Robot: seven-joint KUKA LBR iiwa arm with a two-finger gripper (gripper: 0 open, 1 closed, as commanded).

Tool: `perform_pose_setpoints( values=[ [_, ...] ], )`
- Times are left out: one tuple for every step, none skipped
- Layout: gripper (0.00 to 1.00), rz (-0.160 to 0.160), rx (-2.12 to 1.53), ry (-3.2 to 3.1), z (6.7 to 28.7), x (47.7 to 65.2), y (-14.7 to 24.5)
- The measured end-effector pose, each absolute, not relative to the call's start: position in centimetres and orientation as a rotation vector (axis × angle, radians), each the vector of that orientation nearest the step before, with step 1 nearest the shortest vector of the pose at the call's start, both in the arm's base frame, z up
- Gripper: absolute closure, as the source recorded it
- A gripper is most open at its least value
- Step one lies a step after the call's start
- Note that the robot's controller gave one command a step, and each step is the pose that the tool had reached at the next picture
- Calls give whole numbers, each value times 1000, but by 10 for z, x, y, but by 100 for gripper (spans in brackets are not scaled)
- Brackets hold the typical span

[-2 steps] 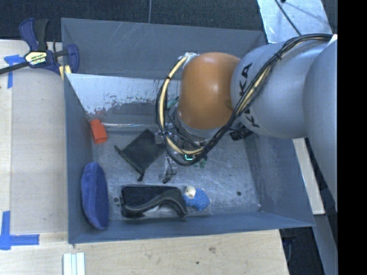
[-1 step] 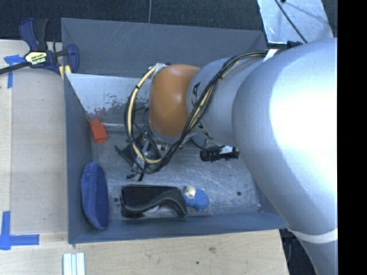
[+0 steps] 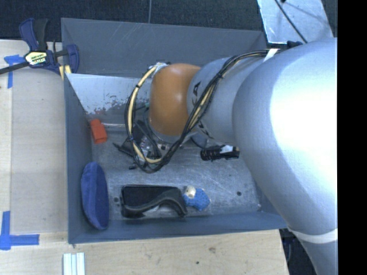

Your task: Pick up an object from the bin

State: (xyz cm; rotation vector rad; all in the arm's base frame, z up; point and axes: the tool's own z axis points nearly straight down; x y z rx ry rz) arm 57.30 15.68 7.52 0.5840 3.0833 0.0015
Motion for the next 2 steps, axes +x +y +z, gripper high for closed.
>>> perform_pose_setpoints(
  values=[
    [100, 7, 574, 3078, 198, 591, 149],
    [100, 2, 584, 3082, 190, 607, 155]
  ],
)
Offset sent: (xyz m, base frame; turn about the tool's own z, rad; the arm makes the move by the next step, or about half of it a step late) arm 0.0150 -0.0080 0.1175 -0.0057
